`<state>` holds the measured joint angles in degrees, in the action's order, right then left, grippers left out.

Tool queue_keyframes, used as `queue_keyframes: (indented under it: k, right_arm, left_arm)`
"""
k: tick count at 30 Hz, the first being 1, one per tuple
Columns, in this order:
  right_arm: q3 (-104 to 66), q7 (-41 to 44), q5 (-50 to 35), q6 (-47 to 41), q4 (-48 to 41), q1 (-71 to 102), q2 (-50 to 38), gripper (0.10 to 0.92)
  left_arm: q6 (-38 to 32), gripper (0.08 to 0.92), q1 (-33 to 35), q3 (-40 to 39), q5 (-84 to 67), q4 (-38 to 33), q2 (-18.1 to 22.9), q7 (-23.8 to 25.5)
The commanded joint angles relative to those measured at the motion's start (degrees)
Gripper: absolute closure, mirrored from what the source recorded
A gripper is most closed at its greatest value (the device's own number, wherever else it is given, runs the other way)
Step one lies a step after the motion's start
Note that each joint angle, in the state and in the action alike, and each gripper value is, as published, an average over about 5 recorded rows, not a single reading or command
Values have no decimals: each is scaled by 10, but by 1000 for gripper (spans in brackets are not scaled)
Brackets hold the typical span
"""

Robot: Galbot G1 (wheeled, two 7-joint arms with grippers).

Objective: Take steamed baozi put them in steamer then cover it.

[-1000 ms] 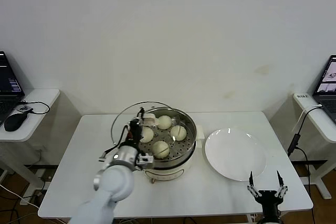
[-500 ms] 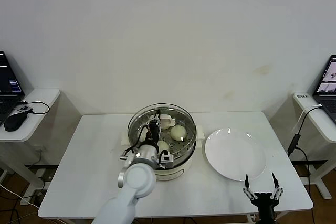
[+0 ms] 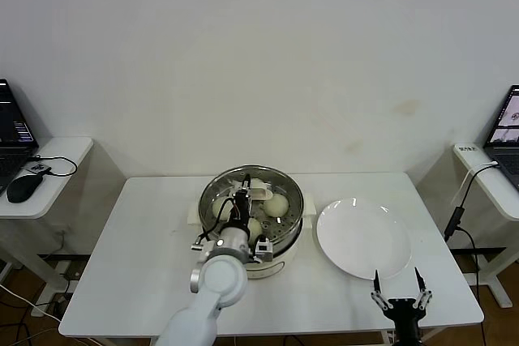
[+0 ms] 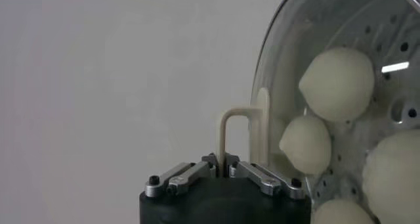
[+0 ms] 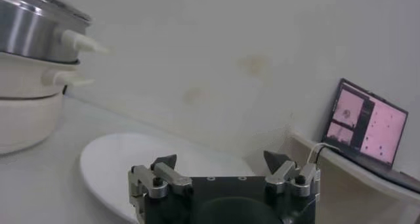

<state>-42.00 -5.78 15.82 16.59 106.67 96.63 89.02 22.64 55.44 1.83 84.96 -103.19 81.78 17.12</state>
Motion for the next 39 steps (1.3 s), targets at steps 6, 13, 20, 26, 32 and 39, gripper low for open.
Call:
queue_keyframes:
  k: [6,13,20,26,32,39]
  right_arm:
    - [5,1,3,1,2,3,0,203]
    - [13,0,5,1,3,3,2,203]
    - [15,1,6,1,6,7,2,203]
    - [16,1,6,0,6,8,1,203]
    - [24,1,10,-2,4,9,1,202]
    - [37,5,6,-4,7,11,-2,203]
  left_arm:
    - [-3,859,9,7,5,8,14,-4]
    - [-11,849,10,15,-3,8,18,-23]
    - [-14,682,37,21,-10,-32,-1,-24]
    - [-17,508,103,26,-42,-124,-41,-30]
    - [-48,335,208,66,-120,-244,-88,-87]
    - [-125,187,353,181,-464,-309,-148,-257]
